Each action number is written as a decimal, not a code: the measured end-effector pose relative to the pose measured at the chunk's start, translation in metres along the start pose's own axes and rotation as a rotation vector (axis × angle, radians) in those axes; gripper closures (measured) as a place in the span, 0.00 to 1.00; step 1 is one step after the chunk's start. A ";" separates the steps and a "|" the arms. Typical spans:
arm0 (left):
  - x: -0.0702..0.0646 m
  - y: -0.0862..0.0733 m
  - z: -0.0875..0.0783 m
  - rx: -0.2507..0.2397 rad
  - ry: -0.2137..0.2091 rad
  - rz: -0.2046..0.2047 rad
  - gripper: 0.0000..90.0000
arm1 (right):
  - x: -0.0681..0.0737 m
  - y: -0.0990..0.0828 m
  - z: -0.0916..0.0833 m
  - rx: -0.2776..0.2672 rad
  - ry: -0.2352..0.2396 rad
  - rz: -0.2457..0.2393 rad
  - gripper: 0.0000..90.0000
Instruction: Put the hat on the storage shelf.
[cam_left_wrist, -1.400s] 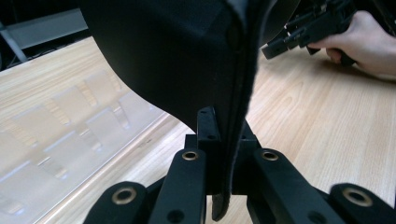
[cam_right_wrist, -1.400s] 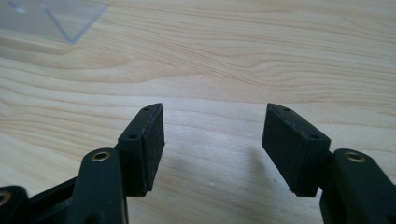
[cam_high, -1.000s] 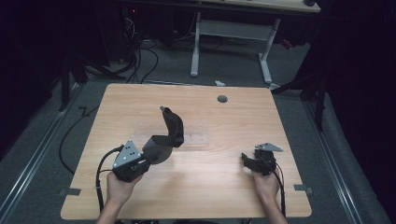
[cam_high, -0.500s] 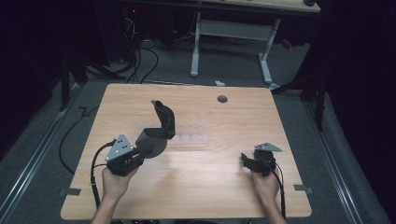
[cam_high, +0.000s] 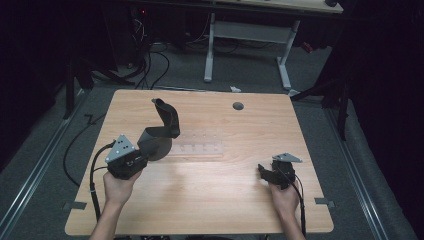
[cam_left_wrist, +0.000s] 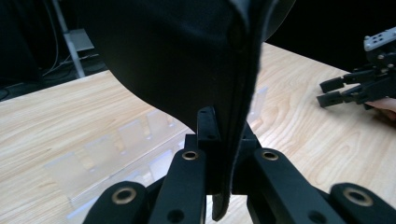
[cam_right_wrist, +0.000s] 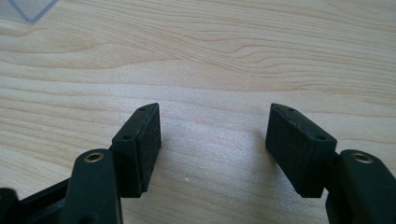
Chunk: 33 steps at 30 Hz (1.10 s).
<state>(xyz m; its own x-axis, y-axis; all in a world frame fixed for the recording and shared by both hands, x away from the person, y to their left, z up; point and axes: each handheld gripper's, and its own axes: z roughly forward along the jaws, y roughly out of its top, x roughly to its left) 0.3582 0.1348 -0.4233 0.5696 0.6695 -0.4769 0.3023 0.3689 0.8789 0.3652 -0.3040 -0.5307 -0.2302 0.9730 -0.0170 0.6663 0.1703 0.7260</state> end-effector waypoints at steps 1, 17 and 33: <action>0.001 0.001 0.001 -0.002 0.006 0.001 0.97 | 0.000 0.000 0.000 0.000 0.001 -0.003 0.40; 0.032 0.008 0.010 -0.028 0.110 0.061 0.97 | 0.000 0.000 0.000 0.001 -0.001 0.002 0.40; 0.059 0.007 0.020 -0.034 0.194 0.089 0.97 | 0.000 0.000 0.000 0.000 -0.002 0.000 0.40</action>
<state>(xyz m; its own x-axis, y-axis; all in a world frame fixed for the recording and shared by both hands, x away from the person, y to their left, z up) 0.4092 0.1639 -0.4448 0.4343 0.8106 -0.3927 0.2292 0.3222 0.9185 0.3649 -0.3038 -0.5306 -0.2288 0.9733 -0.0180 0.6666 0.1701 0.7257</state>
